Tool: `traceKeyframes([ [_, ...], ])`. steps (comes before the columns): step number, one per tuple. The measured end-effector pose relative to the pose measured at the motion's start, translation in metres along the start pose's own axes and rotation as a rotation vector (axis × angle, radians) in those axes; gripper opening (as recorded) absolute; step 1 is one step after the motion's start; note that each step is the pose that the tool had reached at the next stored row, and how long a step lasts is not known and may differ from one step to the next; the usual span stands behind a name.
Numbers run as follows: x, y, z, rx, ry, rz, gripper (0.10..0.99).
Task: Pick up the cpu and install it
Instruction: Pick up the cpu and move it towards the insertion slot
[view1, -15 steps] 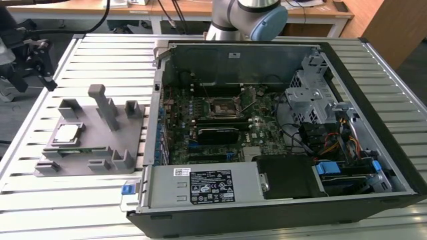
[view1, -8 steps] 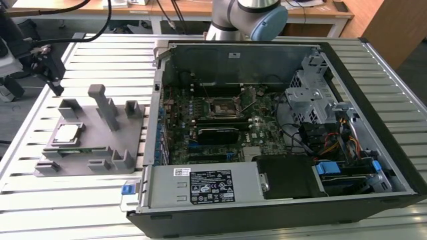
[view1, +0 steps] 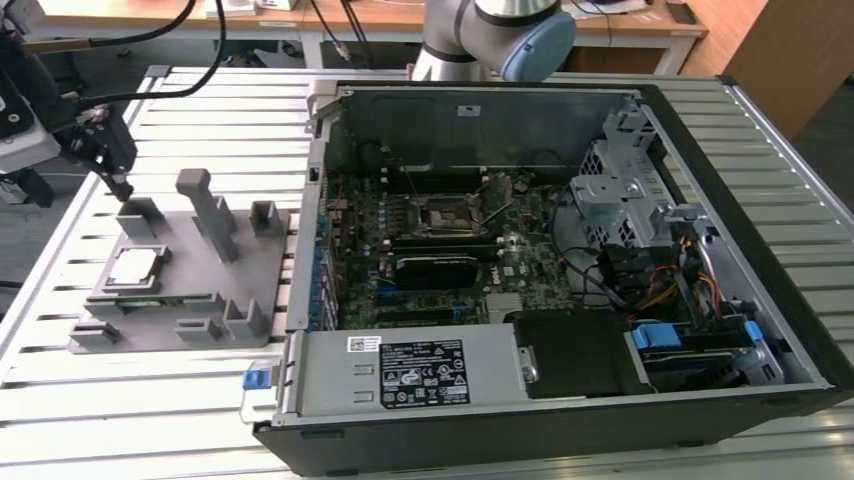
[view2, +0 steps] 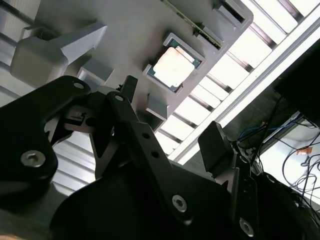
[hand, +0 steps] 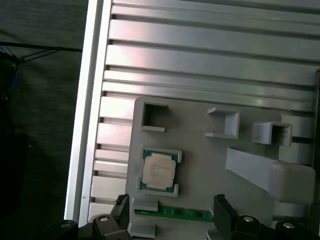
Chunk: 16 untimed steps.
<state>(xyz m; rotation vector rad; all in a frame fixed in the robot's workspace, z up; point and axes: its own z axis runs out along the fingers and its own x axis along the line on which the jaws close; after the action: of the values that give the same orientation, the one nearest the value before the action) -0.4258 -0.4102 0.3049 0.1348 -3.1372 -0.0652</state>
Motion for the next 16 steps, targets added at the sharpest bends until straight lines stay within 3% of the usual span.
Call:
traceKeyframes([
  [5, 0.0011, 0.0036, 0.0094, 0.008, -0.0006, 0.029, 0.761],
  [16, 0.0093, 0.0050, 0.0285, 0.009, -0.0005, 0.038, 0.761],
])
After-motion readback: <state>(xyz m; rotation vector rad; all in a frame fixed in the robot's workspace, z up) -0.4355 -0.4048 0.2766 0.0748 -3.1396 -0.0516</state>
